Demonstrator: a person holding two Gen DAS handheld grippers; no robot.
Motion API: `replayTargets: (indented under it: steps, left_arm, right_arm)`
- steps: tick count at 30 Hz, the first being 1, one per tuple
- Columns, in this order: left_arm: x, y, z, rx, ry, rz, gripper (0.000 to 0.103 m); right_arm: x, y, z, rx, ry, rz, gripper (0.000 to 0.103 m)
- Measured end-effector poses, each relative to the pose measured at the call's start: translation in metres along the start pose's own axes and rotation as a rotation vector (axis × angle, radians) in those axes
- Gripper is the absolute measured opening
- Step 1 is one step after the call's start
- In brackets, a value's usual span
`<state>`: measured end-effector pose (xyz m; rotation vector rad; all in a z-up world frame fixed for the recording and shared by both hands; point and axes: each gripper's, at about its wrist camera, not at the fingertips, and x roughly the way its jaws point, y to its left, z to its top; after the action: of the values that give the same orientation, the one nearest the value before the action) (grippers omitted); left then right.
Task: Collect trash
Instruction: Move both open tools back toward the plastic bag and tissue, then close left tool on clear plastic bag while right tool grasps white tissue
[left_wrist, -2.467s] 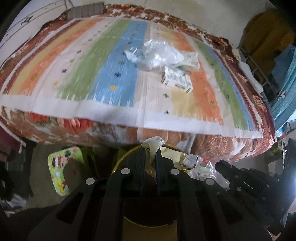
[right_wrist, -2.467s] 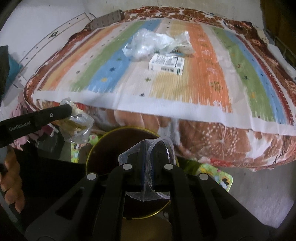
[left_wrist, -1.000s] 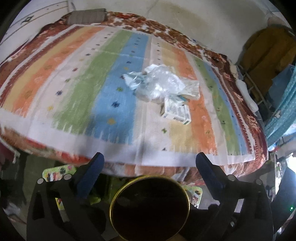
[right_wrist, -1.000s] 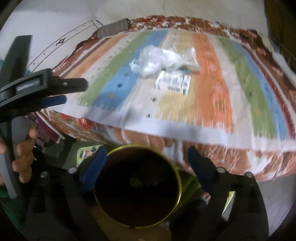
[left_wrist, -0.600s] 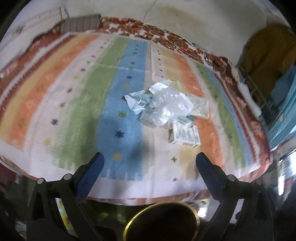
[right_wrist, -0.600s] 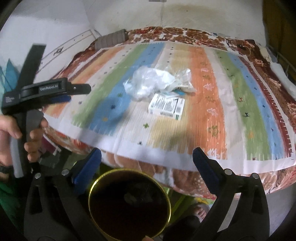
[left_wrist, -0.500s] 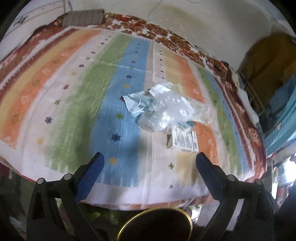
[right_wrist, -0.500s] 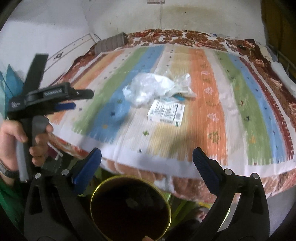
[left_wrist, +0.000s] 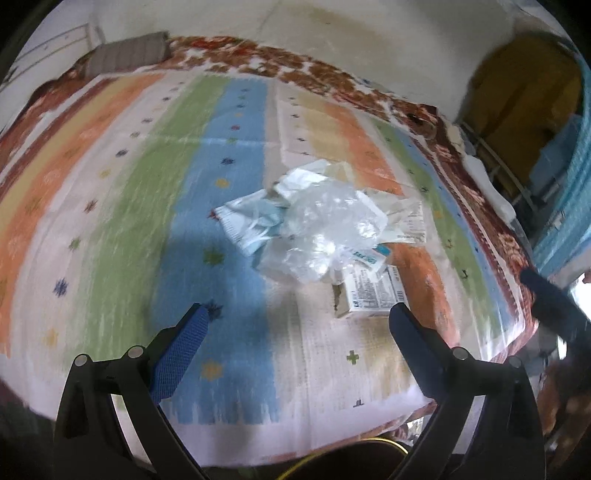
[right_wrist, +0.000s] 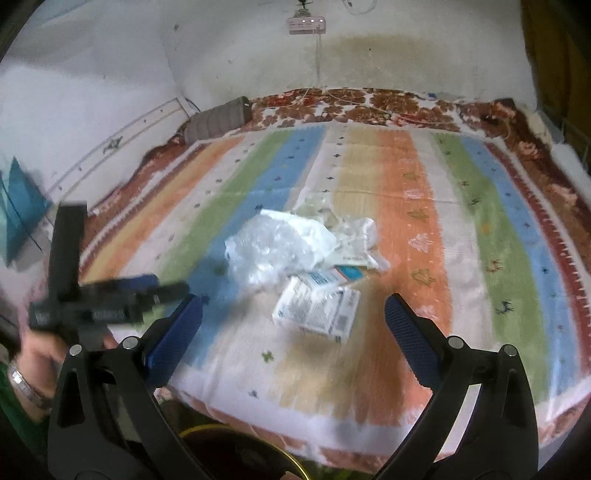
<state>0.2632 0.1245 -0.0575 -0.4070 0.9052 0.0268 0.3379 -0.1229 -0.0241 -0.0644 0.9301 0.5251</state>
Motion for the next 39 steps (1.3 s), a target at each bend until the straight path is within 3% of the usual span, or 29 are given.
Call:
replayTargets:
  steps: [4,14,20,29,31,32,34,39]
  left_arm:
    - [0.008,-0.008,0.002,0.046,-0.028,0.021,0.096]
    - [0.011,-0.018,0.007,0.023,-0.112,-0.02,0.095]
    - [0.02,-0.017,0.01,0.026,-0.119,-0.005,0.093]
    - [0.031,-0.021,0.021,0.003,-0.157,-0.053,0.092]
    - [0.035,-0.026,0.022,0.016,-0.17,-0.044,0.09]
    - [0.035,-0.028,0.023,0.025,-0.19,-0.04,0.083]
    - [0.033,-0.03,0.027,0.027,-0.243,-0.027,0.082]
    - [0.045,-0.024,0.039,-0.028,-0.232,-0.053,0.078]
  right_arm:
    - [0.018,-0.005,0.015,-0.005,0.0,0.004,0.094]
    - [0.073,-0.008,0.051,-0.013,0.023,0.067,0.092]
    - [0.114,-0.018,0.064,0.016,0.068,0.101,0.085]
    - [0.155,-0.032,0.064,0.032,0.116,0.124,0.072]
    - [0.161,-0.036,0.063,0.033,0.129,0.109,0.068]
    - [0.165,-0.04,0.064,0.039,0.138,0.09,0.066]
    - [0.168,-0.047,0.065,0.059,0.138,0.109,0.062]
    - [0.176,-0.053,0.064,0.079,0.152,0.126,0.053]
